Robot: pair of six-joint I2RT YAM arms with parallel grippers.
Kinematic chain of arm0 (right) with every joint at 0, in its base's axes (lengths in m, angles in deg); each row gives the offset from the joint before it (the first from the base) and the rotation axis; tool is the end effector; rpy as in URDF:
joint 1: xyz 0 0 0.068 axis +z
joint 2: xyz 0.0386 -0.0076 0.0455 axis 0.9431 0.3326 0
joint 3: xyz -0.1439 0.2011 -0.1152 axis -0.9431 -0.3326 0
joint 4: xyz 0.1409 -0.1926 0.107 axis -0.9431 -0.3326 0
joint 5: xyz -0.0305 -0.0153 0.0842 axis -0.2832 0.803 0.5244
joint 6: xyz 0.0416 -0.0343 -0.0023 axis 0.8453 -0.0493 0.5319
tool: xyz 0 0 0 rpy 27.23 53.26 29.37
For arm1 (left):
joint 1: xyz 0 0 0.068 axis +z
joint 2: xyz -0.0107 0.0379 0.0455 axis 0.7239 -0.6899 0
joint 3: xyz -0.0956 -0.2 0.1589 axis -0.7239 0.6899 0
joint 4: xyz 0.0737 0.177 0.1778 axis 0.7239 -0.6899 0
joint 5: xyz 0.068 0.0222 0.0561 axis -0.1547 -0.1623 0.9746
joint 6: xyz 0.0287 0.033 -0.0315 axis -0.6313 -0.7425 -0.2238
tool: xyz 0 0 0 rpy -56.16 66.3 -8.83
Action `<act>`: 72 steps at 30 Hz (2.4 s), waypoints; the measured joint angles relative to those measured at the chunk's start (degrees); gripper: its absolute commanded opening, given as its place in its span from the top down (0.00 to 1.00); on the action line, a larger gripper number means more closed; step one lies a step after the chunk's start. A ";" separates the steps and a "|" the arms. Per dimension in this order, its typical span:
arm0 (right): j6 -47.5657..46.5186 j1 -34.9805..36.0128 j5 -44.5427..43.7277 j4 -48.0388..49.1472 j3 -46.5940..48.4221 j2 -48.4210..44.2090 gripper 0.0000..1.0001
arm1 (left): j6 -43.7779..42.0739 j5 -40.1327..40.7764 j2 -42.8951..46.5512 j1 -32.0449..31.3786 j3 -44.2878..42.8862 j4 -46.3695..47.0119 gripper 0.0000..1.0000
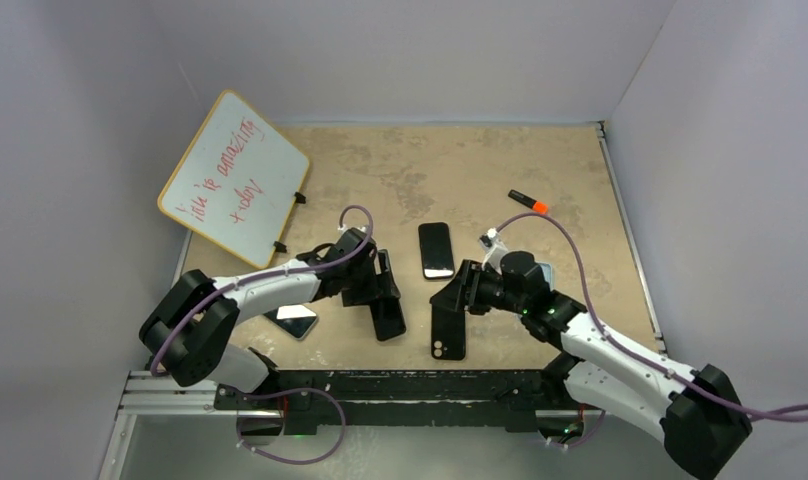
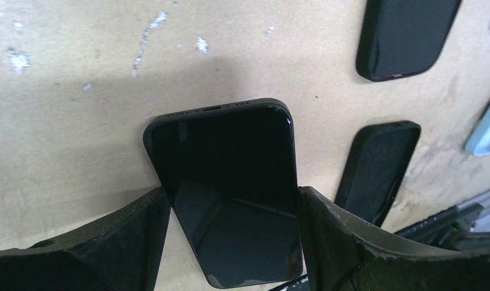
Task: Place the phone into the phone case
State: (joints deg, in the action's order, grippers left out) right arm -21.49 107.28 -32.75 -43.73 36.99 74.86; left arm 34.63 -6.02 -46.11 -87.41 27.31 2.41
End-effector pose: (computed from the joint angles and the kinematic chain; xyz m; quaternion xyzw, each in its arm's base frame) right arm 0.1470 0.1238 0.2144 0.0006 0.8288 0.4685 0.3060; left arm 0.2009 -0.1772 0.1619 -0.1012 0.9558 -0.2190 0.1683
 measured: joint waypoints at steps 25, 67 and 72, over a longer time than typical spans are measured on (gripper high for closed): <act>6.86 20.50 -8.96 24.94 5.09 34.67 0.84 | 0.48 -7.82 6.80 0.00 6.91 6.60 0.61; 15.89 21.66 -24.00 -28.46 -0.66 -12.00 1.00 | -0.35 -19.26 7.39 -2.40 3.17 16.06 0.34; 17.77 21.59 -23.12 -25.57 -3.58 -12.22 1.00 | 0.35 -19.76 3.52 -3.43 3.17 18.78 0.39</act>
State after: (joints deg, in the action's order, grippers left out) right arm -3.72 128.88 -55.87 -69.30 33.41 62.64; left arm 34.98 -25.78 -42.59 -90.84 30.48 21.18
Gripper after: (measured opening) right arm 0.045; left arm 0.641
